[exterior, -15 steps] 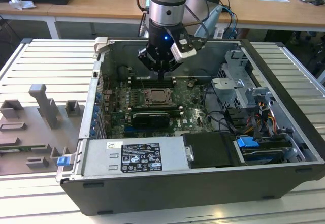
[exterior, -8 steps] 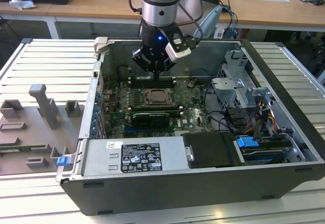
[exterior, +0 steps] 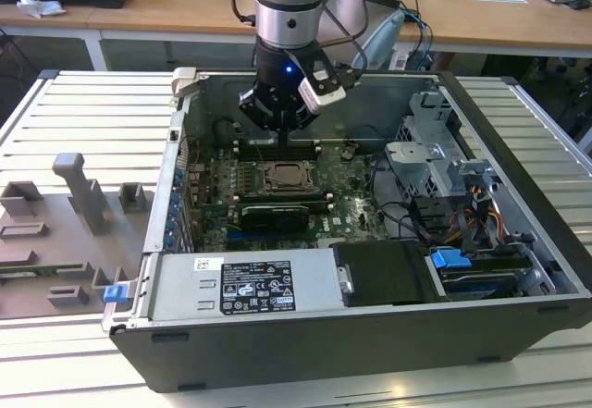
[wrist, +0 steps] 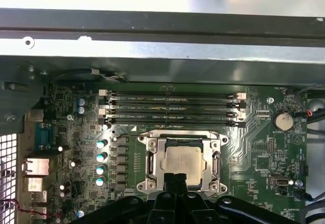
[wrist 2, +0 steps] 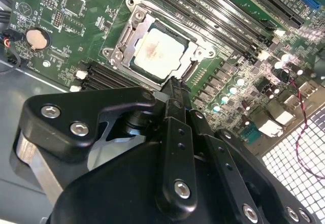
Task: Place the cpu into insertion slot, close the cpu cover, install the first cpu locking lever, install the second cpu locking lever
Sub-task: 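Install the first cpu locking lever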
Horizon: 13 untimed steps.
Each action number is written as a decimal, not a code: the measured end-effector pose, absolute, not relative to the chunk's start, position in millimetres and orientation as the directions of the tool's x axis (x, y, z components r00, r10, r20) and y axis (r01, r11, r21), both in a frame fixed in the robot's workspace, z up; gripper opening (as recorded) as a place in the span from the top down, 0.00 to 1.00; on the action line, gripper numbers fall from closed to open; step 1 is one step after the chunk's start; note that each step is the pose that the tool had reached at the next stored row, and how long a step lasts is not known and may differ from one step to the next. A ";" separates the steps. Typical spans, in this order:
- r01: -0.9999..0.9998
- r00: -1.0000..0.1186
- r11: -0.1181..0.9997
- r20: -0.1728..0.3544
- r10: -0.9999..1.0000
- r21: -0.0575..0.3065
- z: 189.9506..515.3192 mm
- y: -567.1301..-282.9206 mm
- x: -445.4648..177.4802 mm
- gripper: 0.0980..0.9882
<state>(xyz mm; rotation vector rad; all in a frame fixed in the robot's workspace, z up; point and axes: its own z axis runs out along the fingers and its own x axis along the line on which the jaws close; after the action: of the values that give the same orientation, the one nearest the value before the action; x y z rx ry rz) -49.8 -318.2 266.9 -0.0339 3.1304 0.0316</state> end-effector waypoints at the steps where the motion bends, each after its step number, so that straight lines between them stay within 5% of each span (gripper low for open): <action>1: -0.022 -1.000 1.000 -0.011 -0.022 0.020 266.9 -318.2 -50.8 0.99; 13: -0.026 -0.999 0.999 -0.019 -0.025 0.020 265.1 -318.1 -90.0 0.99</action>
<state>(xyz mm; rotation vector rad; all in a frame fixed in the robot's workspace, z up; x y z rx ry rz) -90.0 -318.1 265.1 -0.0399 3.1221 0.0315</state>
